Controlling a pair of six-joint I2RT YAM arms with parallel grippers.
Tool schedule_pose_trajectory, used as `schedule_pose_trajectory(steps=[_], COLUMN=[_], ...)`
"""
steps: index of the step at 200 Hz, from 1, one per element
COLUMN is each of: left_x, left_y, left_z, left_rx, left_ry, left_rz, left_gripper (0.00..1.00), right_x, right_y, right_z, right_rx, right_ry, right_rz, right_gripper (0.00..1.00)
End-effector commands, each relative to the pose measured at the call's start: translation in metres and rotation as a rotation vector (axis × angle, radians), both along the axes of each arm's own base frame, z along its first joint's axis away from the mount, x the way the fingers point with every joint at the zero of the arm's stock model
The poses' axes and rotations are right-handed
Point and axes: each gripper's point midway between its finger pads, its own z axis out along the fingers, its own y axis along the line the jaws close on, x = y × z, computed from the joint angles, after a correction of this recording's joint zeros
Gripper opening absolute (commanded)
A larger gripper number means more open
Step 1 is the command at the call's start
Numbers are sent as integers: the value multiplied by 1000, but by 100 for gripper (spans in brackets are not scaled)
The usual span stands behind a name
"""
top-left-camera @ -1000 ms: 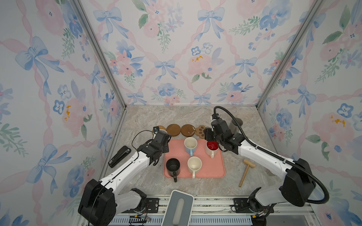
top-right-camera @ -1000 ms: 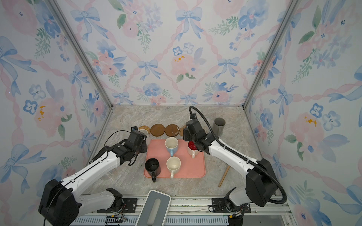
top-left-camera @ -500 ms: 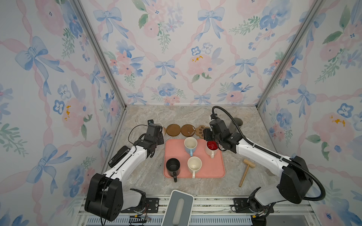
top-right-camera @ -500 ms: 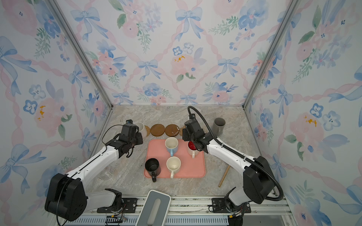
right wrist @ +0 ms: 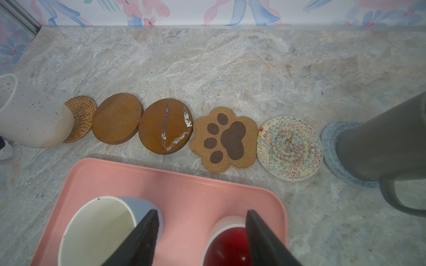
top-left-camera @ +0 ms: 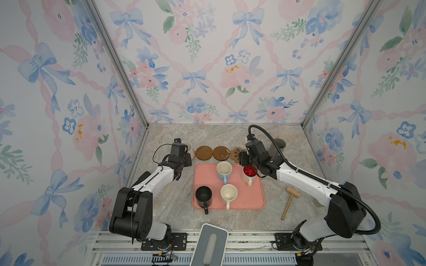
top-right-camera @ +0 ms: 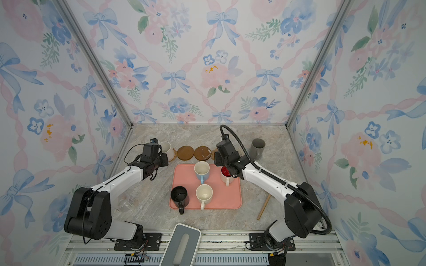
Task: Place cups on coasters
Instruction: Pick up the cup from the tray, then place the cup on the coaster.
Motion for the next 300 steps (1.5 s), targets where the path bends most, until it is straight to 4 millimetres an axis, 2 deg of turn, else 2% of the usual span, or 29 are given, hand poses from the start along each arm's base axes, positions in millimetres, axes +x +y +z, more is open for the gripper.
schedule_pose_trajectory(steps=[1, 78, 166, 251, 300], left_x=[32, 43, 48, 54, 49], left_y=[-2, 0, 1, 2, 0], left_z=[42, 30, 43, 47, 30], left_rx=[-13, 15, 27, 47, 40], left_ry=[-175, -149, -185, -209, -171], left_rz=[-21, -28, -29, -27, -37], left_gripper=[0, 0, 0, 0, 0], right_x=[6, 9, 10, 10, 11], right_y=[0, 7, 10, 10, 9], right_z=[6, 1, -2, -3, -3], right_rx=[4, -2, -9, -16, -21], right_ry=[0, 18, 28, 31, 33], right_rz=[-12, 0, 11, 12, 11], right_gripper=[63, 63, 63, 63, 62])
